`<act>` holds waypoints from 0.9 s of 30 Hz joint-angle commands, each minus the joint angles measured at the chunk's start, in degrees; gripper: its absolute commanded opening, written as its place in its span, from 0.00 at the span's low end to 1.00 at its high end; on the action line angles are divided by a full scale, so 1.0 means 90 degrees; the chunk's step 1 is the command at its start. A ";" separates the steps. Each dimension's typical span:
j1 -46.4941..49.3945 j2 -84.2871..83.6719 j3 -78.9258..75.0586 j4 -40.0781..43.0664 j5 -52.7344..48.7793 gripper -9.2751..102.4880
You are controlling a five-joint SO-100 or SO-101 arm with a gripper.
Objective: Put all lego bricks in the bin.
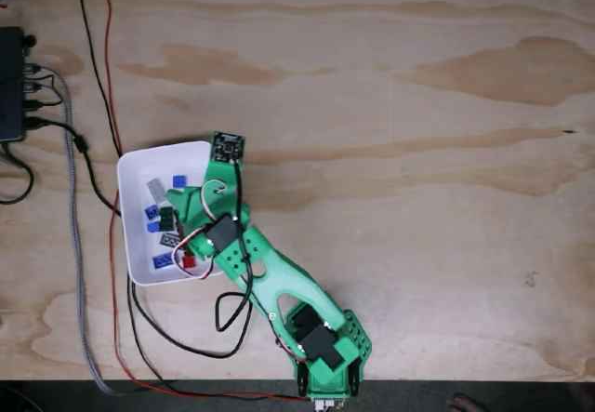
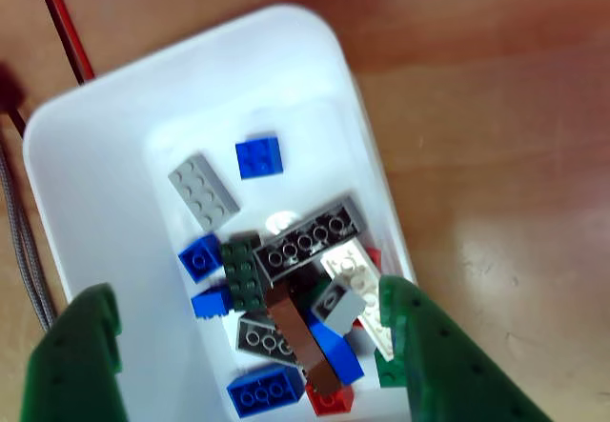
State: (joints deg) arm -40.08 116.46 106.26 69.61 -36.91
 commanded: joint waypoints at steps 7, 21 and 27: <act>0.4736 0.3457 0.3691 -0.3174 -0.3613 0.11; 0.4473 0.8535 0.7891 -0.0615 -0.5557 0.08; 0.4375 0.8535 0.8223 0.0449 -0.5869 0.12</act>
State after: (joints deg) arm -0.44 191.69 180.18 66.36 -87.28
